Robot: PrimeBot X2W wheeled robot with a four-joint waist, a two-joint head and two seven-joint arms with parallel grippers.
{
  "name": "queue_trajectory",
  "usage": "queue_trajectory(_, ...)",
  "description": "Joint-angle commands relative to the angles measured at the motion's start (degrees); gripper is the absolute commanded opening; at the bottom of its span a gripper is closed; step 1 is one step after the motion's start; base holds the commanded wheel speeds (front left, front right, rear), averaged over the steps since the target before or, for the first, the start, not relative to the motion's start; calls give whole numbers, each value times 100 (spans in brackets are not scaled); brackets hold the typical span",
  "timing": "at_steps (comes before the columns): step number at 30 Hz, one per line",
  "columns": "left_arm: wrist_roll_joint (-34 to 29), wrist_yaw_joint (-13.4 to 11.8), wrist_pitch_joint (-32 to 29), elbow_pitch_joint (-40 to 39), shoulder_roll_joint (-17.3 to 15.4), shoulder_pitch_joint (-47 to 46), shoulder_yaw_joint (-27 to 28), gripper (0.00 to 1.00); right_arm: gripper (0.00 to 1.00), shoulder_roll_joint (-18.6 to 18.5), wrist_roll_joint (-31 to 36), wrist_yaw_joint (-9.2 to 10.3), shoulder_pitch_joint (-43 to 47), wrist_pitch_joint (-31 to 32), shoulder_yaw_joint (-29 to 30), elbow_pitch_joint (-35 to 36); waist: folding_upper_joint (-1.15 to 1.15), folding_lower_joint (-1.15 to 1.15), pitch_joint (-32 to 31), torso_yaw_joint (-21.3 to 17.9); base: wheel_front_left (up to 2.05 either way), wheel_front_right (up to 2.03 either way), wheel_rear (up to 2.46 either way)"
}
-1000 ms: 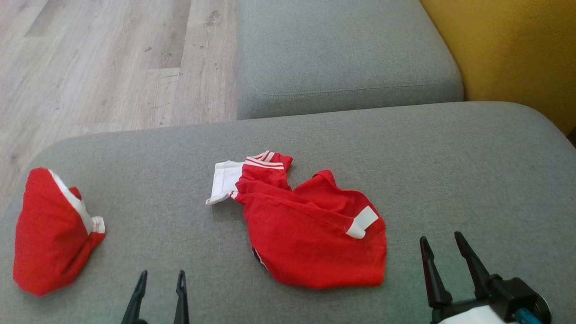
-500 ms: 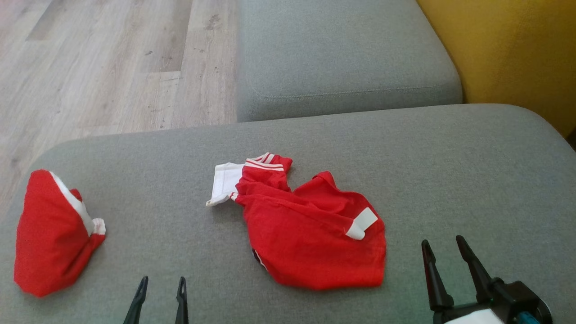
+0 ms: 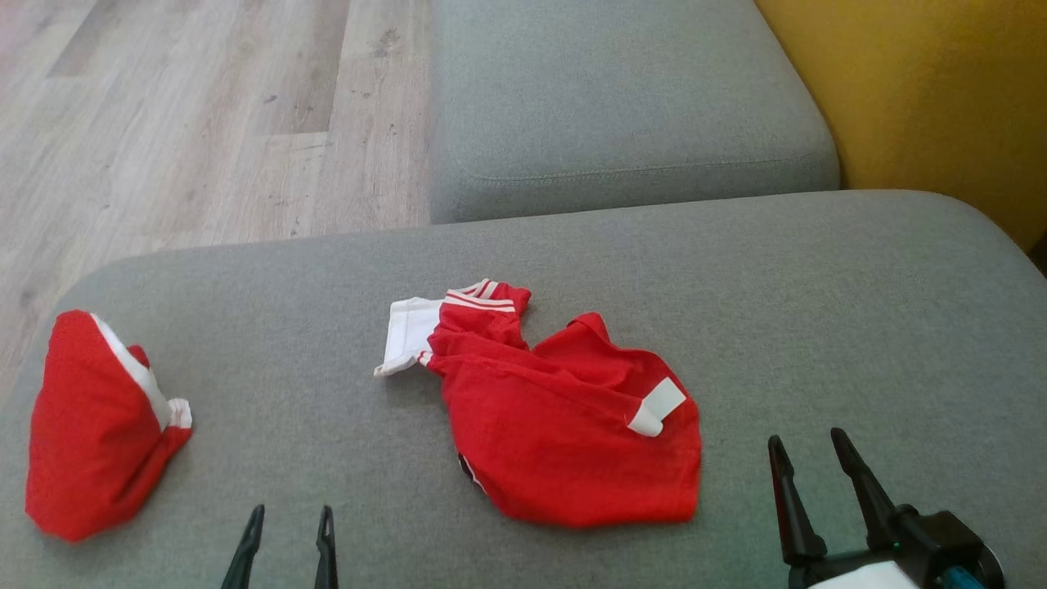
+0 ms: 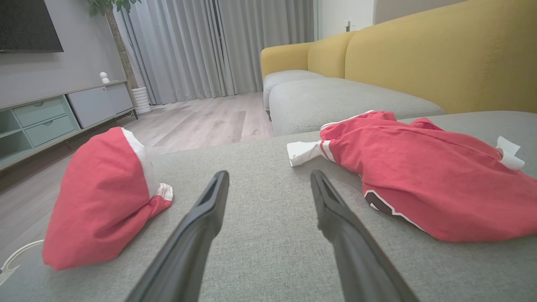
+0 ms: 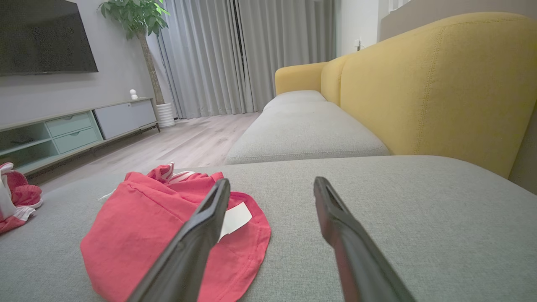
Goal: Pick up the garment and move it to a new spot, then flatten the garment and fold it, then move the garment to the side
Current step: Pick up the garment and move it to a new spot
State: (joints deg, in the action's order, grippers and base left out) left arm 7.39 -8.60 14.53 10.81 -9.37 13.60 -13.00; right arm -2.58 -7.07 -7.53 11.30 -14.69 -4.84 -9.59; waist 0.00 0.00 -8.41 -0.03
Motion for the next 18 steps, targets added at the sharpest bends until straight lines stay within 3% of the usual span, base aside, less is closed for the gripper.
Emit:
queue_trajectory(1, -55, 6, 47, -155, 43, -216, 225, 100, 100, -30, -39, 4, -185, -31, -105, 192, 0, 0, -5, 0, 0, 0, 0)
queue_trajectory(18, -161, 236, 47, 2, 131, -361, 297, 100, 100, -30, -12, 4, -162, -31, -83, 216, 0, 0, 55, 27, 0, 0, 0)
